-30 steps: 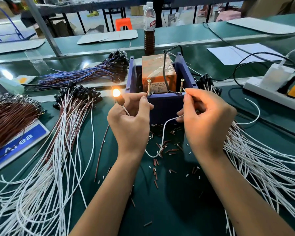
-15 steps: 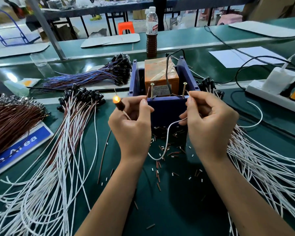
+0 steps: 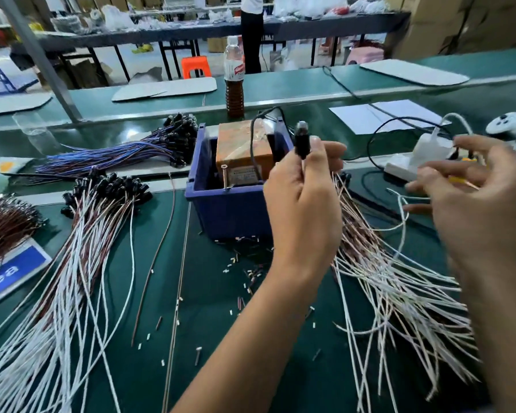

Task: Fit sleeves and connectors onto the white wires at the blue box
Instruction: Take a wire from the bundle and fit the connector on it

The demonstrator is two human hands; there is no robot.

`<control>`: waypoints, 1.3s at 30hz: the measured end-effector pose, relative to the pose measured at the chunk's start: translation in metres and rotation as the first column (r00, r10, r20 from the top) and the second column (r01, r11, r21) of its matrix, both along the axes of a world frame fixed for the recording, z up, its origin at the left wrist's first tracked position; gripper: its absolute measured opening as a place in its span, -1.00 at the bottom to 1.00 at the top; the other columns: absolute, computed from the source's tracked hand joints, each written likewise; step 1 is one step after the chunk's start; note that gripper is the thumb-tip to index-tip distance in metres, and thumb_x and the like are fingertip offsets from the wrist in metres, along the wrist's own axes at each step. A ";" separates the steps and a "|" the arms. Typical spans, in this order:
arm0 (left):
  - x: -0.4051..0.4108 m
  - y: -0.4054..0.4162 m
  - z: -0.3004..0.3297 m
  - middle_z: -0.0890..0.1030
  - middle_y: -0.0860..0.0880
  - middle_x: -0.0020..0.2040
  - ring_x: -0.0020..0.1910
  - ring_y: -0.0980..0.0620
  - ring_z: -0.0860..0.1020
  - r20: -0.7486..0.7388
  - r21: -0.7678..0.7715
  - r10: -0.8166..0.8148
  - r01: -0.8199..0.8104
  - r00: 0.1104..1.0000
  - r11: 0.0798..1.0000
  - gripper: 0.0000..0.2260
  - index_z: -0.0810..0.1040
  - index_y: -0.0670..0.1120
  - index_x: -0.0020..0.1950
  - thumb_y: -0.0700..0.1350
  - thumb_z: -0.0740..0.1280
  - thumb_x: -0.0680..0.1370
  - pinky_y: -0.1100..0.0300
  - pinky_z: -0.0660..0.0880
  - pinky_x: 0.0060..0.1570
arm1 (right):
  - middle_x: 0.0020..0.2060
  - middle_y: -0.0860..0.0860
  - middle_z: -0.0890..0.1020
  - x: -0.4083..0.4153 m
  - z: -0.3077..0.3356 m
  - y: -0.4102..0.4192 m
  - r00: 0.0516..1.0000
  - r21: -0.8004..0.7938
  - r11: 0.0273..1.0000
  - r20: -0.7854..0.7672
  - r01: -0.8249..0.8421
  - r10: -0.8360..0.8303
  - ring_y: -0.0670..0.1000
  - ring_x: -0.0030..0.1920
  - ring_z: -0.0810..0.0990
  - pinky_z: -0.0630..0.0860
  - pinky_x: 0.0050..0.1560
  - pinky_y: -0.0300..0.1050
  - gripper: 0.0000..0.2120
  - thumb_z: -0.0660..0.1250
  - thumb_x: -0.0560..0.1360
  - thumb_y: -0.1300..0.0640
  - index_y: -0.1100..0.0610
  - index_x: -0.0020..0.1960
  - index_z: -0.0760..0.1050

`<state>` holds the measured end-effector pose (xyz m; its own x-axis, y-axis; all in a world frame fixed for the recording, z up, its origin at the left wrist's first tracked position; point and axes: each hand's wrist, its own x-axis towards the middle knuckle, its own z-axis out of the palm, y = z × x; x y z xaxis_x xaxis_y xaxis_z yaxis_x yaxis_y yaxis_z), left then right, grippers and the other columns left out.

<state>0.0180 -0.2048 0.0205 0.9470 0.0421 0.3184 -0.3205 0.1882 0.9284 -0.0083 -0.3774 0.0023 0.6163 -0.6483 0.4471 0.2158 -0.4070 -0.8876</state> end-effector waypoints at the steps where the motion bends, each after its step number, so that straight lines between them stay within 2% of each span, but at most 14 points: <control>1: 0.002 -0.011 0.004 0.67 -0.02 -0.15 -0.32 0.15 0.48 -0.038 0.019 -0.005 0.005 0.999 1.000 -0.60 0.69 -0.13 -0.03 0.02 0.13 0.72 0.14 0.41 -0.20 | 0.01 -0.12 0.72 -0.005 0.002 -0.013 0.993 -0.060 0.994 -0.062 0.094 -0.098 -0.05 -0.10 0.75 0.73 -0.15 0.18 -0.57 0.43 0.42 -0.11 -0.32 0.25 0.45; 4: 0.010 -0.037 0.019 0.67 -0.05 -0.16 -0.27 0.12 0.51 -0.122 0.031 -0.035 0.039 0.992 0.999 -0.55 0.68 -0.16 -0.09 0.01 0.11 0.75 0.14 0.40 -0.14 | 0.28 -0.13 0.57 -0.017 0.010 -0.040 0.907 -0.341 0.886 -0.168 0.313 -0.385 0.13 0.32 0.55 0.48 0.31 0.39 -0.37 0.24 0.49 -0.39 -0.21 0.49 0.24; 7: 0.019 -0.050 0.038 0.65 -0.02 -0.25 -0.35 0.14 0.48 -0.184 -0.093 -0.160 0.145 0.970 0.985 -0.51 0.66 -0.13 -0.17 0.04 0.09 0.75 0.14 0.37 -0.21 | 0.37 -0.07 0.52 -0.029 0.026 -0.029 0.955 -0.498 0.836 -0.049 0.230 -0.292 0.14 0.41 0.46 0.36 0.42 0.33 -0.40 0.00 0.64 -0.44 -0.15 0.56 0.22; 10: 0.027 -0.059 0.057 0.57 0.01 -0.34 -0.51 0.15 0.33 -0.304 -0.345 -0.378 0.269 0.875 0.899 -0.46 0.64 -0.13 -0.21 0.09 0.06 0.75 0.25 0.25 -0.46 | -0.02 -0.15 0.69 -0.036 0.040 0.008 0.988 -0.583 0.809 -0.157 -0.082 -0.013 -0.22 -0.03 0.61 0.47 0.09 -0.42 -0.48 0.06 0.71 -0.31 -0.05 0.51 0.44; 11: 0.029 -0.060 0.062 0.54 -0.01 -0.34 -0.52 0.14 0.28 -0.323 -0.450 -0.454 0.288 0.830 0.845 -0.46 0.63 -0.14 -0.19 0.10 0.05 0.76 0.28 0.19 -0.51 | -0.15 -0.17 0.70 -0.035 0.042 0.017 0.977 -0.565 0.810 -0.209 -0.157 0.043 -0.22 -0.16 0.63 0.47 -0.10 -0.47 -0.51 0.09 0.71 -0.27 -0.02 0.47 0.49; 13: 0.033 -0.062 0.070 0.48 -0.03 -0.34 -0.53 0.13 0.21 -0.302 -0.612 -0.565 0.298 0.768 0.732 -0.48 0.59 -0.18 -0.13 0.10 0.02 0.76 0.30 0.12 -0.55 | -0.31 -0.12 0.68 -0.034 0.043 0.025 0.955 -0.532 0.811 -0.278 -0.244 0.105 -0.16 -0.31 0.65 0.56 -0.22 -0.23 -0.59 0.15 0.72 -0.20 0.01 0.34 0.58; 16: 0.048 -0.065 0.073 0.43 -0.05 -0.35 -0.55 0.13 0.19 -0.267 -0.696 -0.590 0.271 0.762 0.665 -0.48 0.54 -0.19 -0.11 0.09 -0.02 0.76 0.32 0.10 -0.59 | -0.51 -0.11 0.56 -0.036 0.046 0.019 0.944 -0.530 0.806 -0.314 -0.264 0.103 -0.18 -0.41 0.56 0.36 -0.37 -0.35 -0.71 0.28 0.68 -0.05 0.03 -0.13 0.63; 20: 0.075 -0.069 0.065 0.48 -0.07 -0.34 -0.54 0.11 0.25 -0.420 -0.502 -0.458 0.219 0.783 0.837 -0.51 0.54 -0.19 -0.10 0.07 0.00 0.77 0.33 0.14 -0.60 | -0.48 -0.12 0.53 -0.052 0.063 0.007 0.940 -0.578 0.772 -0.332 -0.264 0.074 -0.11 -0.44 0.48 0.26 -0.48 -0.22 -0.64 0.28 0.63 -0.09 -0.01 -0.28 0.61; 23: 0.093 -0.080 0.053 0.60 -0.09 -0.28 -0.41 0.04 0.39 -0.505 -0.142 -0.253 0.210 0.825 0.967 -0.47 0.58 -0.18 -0.12 0.11 0.01 0.76 0.26 0.32 -0.45 | -0.57 -0.12 0.49 -0.064 0.072 0.004 0.869 -0.586 0.719 -0.493 -0.374 0.051 -0.08 -0.49 0.49 0.25 -0.41 -0.19 -0.64 0.21 0.56 -0.17 -0.11 -0.34 0.60; 28: 0.107 -0.091 0.014 0.66 -0.12 0.07 0.01 -0.13 0.59 -0.354 0.551 0.086 0.134 0.931 0.824 -0.45 0.59 -0.22 0.09 0.18 0.00 0.73 0.05 0.51 0.08 | -0.35 -0.06 0.63 -0.047 0.040 -0.004 0.531 -0.525 0.621 -0.824 -0.582 -0.199 -0.01 -0.32 0.61 0.51 -0.29 -0.06 -0.71 0.23 0.67 -0.07 -0.05 -0.13 0.63; 31: 0.111 -0.088 -0.009 0.62 -0.14 0.01 0.03 -0.17 0.59 -0.379 0.499 0.160 0.055 0.911 0.865 -0.66 0.51 -0.23 -0.02 0.03 0.21 0.71 0.11 0.50 0.02 | -0.19 -0.03 0.68 -0.032 0.007 -0.003 0.448 -0.451 0.618 -0.877 -0.644 -0.173 0.01 -0.18 0.65 0.63 -0.09 -0.01 -0.79 0.25 0.62 0.15 0.01 -0.10 0.62; 35: 0.102 -0.088 -0.011 0.46 -0.08 -0.27 -0.36 -0.08 0.45 -0.495 0.333 0.179 -0.006 0.850 0.943 -0.85 0.39 -0.17 -0.18 -0.23 0.32 0.56 0.19 0.35 -0.40 | -0.40 -0.06 0.58 -0.022 -0.023 -0.006 0.606 -0.486 0.684 -0.792 -0.544 -0.081 -0.04 -0.37 0.55 0.47 -0.33 -0.07 -0.77 0.33 0.64 0.15 0.06 -0.20 0.53; 36: 0.096 -0.089 -0.008 0.53 -0.12 -0.23 -0.34 -0.08 0.53 -0.482 0.342 0.187 -0.013 0.856 0.939 -0.94 0.45 -0.21 -0.12 -0.25 0.32 0.49 0.13 0.45 -0.39 | -0.40 -0.07 0.58 -0.022 -0.026 -0.007 0.650 -0.512 0.685 -0.756 -0.519 -0.073 -0.04 -0.38 0.54 0.48 -0.33 -0.04 -0.80 0.33 0.65 0.09 0.04 -0.16 0.52; 39: 0.080 -0.089 -0.001 0.61 -0.31 0.16 0.12 -0.24 0.63 -0.466 0.350 0.166 0.008 0.869 0.937 -0.57 0.51 -0.32 0.25 -0.22 0.32 0.40 -0.12 0.62 0.02 | -0.32 -0.10 0.57 -0.019 -0.028 -0.006 0.679 -0.524 0.673 -0.733 -0.522 -0.044 -0.03 -0.30 0.54 0.50 -0.26 0.00 -0.83 0.38 0.62 0.03 -0.02 -0.12 0.46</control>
<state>0.0976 -0.2939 0.0197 0.9808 0.0989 -0.1679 0.1824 -0.1633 0.9696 -0.0278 -0.3837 -0.0261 0.9877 -0.1328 0.0826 -0.0986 -0.9388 -0.3299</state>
